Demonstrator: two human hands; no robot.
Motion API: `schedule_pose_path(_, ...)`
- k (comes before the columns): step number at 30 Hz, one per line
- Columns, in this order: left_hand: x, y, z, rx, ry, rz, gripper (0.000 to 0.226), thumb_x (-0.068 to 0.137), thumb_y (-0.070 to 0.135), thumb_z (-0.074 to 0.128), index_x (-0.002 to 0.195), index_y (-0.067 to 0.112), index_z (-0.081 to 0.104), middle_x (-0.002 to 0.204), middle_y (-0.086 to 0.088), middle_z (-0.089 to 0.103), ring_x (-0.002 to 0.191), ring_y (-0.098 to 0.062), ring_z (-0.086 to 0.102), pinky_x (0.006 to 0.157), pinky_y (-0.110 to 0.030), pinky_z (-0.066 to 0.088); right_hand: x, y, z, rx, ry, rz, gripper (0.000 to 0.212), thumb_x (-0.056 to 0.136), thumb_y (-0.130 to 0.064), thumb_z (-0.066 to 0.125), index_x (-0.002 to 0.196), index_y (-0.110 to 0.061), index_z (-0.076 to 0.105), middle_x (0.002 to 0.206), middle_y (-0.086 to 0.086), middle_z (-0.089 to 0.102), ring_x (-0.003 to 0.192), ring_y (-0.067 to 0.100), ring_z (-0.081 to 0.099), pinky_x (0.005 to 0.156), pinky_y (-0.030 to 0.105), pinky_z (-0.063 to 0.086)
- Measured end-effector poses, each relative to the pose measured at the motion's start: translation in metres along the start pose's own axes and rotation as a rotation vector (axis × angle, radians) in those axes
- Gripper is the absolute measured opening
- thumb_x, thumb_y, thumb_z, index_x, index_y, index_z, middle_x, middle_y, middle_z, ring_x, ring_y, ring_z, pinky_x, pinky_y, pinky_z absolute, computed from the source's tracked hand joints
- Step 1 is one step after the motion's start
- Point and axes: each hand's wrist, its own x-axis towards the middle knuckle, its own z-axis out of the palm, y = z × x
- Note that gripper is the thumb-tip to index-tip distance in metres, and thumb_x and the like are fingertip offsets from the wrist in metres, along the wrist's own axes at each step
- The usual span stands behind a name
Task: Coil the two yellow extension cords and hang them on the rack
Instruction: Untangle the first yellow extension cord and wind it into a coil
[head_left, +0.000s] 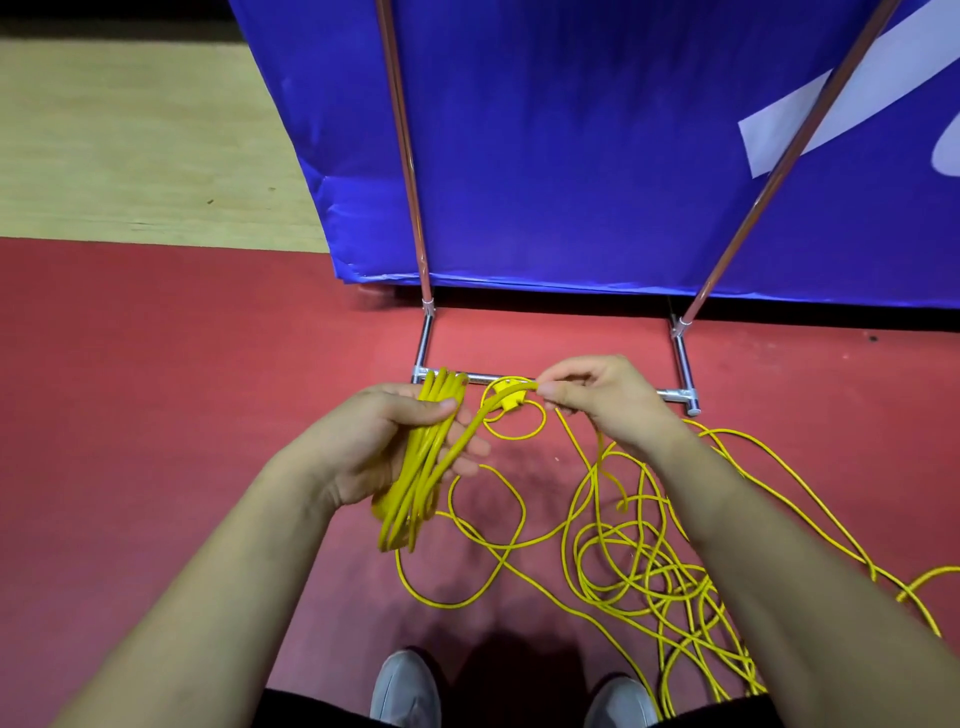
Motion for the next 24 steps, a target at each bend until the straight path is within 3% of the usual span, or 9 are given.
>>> schedule_pose_path(4,0.002,-0.004,0.003,0.025,-0.045,0.008,0.024,0.08,0.02,0.058,0.09,0.0,0.066,0.082,-0.024,0.071,0.063,-0.03,0.071,0.056,-0.03,0.056,-0.006,-0.03,0.02,-0.084,-0.122,-0.11,0.005,0.08,-0.004,0.074,0.081,-0.009,0.075,0.063,-0.002,0.068,0.061,0.006,0.057,0.06,0.018,0.045)
schedule_pose_path(9,0.003,-0.006,0.0,0.067,-0.081,0.046,0.006,0.079,0.011,0.066,0.08,0.005,0.066,0.058,-0.007,0.057,0.044,-0.017,0.055,0.045,-0.024,0.048,-0.012,-0.047,0.037,-0.073,-0.246,-0.182,0.007,0.08,-0.002,0.073,0.085,0.002,0.069,0.066,0.003,0.063,0.063,0.007,0.055,0.061,0.019,0.045)
schedule_pose_path(12,0.002,-0.003,-0.005,-0.017,-0.09,0.065,0.012,0.075,0.015,0.067,0.08,0.006,0.062,0.054,-0.003,0.048,0.04,-0.013,0.043,0.043,-0.021,0.038,-0.007,-0.029,0.026,-0.116,-0.235,-0.119,0.005,0.084,-0.007,0.071,0.087,-0.005,0.068,0.067,0.009,0.058,0.064,0.013,0.052,0.061,0.025,0.042)
schedule_pose_path(14,0.001,0.0,-0.011,-0.086,-0.12,0.087,0.026,0.064,0.018,0.083,0.078,0.006,0.065,0.054,-0.004,0.049,0.039,-0.012,0.042,0.043,-0.021,0.039,-0.004,-0.004,0.01,-0.178,-0.197,-0.058,0.006,0.086,-0.011,0.07,0.081,-0.013,0.067,0.069,0.003,0.06,0.065,0.009,0.052,0.064,0.022,0.041)
schedule_pose_path(18,-0.002,0.003,-0.024,-0.118,-0.117,0.09,0.043,0.054,0.027,0.09,0.081,0.006,0.065,0.059,-0.005,0.055,0.041,-0.012,0.047,0.043,-0.022,0.043,-0.006,0.047,-0.019,0.027,-0.073,0.137,0.011,0.088,-0.005,0.065,0.084,-0.014,0.069,0.079,0.01,0.069,0.08,0.02,0.061,0.084,0.034,0.047)
schedule_pose_path(20,-0.002,0.002,-0.025,-0.081,-0.106,0.041,0.032,0.066,0.024,0.082,0.084,0.005,0.064,0.062,-0.007,0.058,0.043,-0.015,0.052,0.044,-0.023,0.046,-0.005,0.058,-0.018,0.114,-0.039,0.159,0.014,0.092,-0.008,0.06,0.085,-0.014,0.069,0.075,0.008,0.061,0.074,0.02,0.055,0.077,0.035,0.044)
schedule_pose_path(22,-0.002,0.001,-0.023,-0.033,-0.08,-0.002,0.016,0.076,0.017,0.07,0.082,0.004,0.063,0.061,-0.006,0.057,0.044,-0.015,0.052,0.044,-0.022,0.047,-0.003,0.054,-0.012,0.238,-0.072,0.195,0.017,0.096,-0.021,0.054,0.096,-0.012,0.068,0.075,0.003,0.054,0.07,0.015,0.052,0.071,0.03,0.041)
schedule_pose_path(24,0.0,0.001,-0.023,-0.05,-0.089,-0.004,0.026,0.068,0.02,0.079,0.081,0.005,0.062,0.058,-0.005,0.052,0.042,-0.014,0.048,0.043,-0.022,0.044,0.0,0.044,-0.009,0.162,-0.2,0.226,0.031,0.093,-0.038,0.055,0.109,-0.016,0.069,0.088,0.002,0.062,0.079,0.012,0.056,0.072,0.026,0.041)
